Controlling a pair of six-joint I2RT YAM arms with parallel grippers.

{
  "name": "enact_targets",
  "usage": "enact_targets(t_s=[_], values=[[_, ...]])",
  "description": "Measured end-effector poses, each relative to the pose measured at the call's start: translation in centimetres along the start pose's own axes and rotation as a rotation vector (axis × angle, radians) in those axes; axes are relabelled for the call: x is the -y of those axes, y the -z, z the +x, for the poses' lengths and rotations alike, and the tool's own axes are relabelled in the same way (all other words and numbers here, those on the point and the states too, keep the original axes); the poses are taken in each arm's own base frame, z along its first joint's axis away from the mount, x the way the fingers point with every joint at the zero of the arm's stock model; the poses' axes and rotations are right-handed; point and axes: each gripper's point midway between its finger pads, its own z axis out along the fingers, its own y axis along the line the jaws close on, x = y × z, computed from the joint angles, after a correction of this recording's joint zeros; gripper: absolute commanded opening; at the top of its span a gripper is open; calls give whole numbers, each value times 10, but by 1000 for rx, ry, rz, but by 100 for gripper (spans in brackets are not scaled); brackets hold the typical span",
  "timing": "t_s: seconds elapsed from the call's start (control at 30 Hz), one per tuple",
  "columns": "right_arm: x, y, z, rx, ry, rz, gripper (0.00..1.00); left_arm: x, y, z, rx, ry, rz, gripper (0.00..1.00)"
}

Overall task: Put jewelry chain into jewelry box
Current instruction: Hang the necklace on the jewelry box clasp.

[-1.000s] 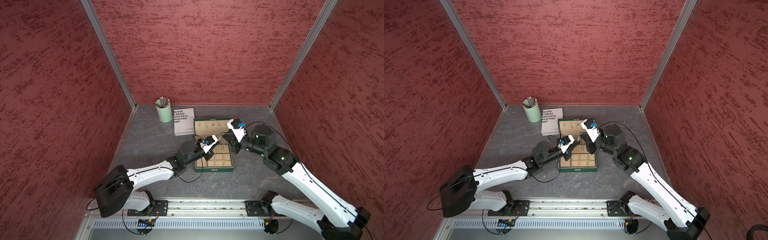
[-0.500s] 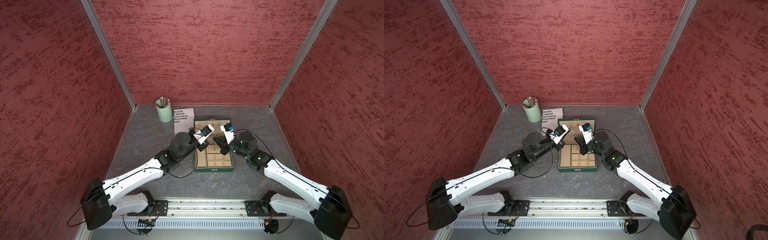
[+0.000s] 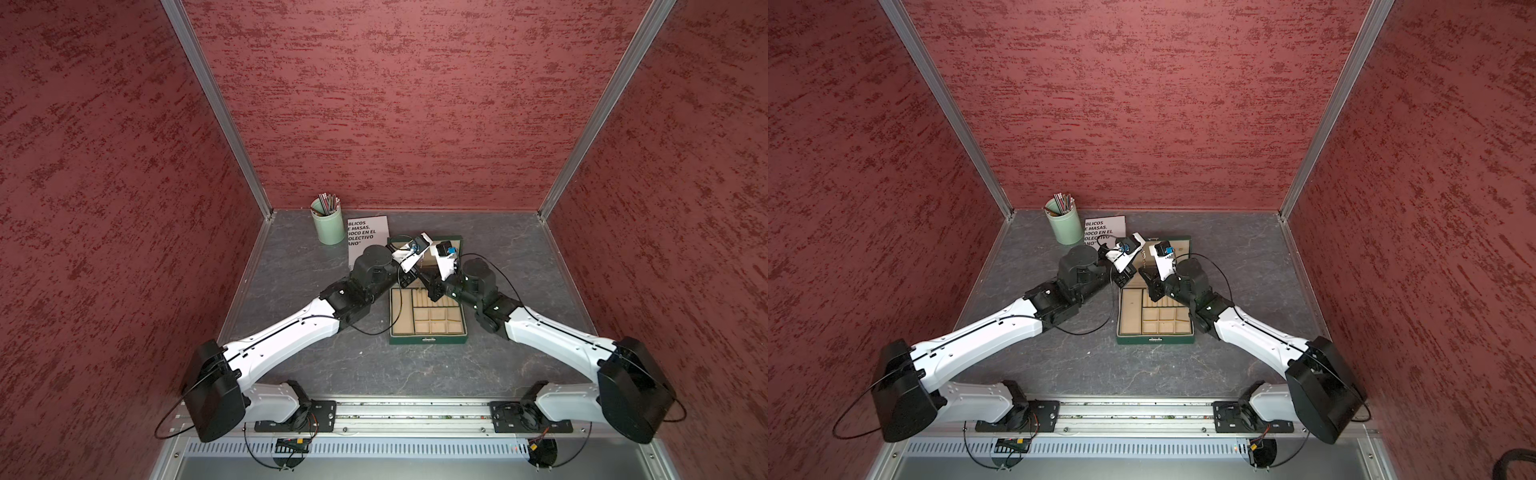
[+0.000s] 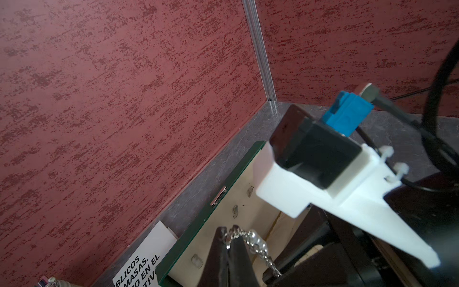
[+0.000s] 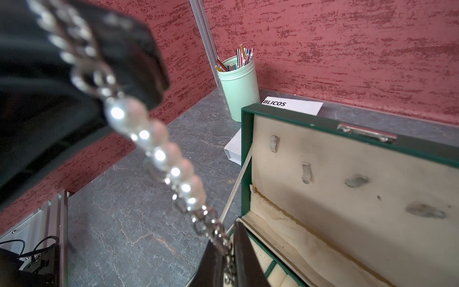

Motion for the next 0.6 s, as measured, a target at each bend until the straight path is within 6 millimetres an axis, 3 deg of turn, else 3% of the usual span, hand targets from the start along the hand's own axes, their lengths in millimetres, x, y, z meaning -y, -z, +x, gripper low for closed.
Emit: enact_targets(t_s=[0.2, 0.43, 0.6], values=[[1, -8, -4, 26, -4, -8, 20, -7, -3, 4, -11, 5, -13, 0], [1, -14, -8, 45, -11, -17, 34, -12, -2, -4, 5, 7, -19, 0], [-2, -13, -18, 90, -5, -27, 37, -15, -2, -9, 16, 9, -24, 0]])
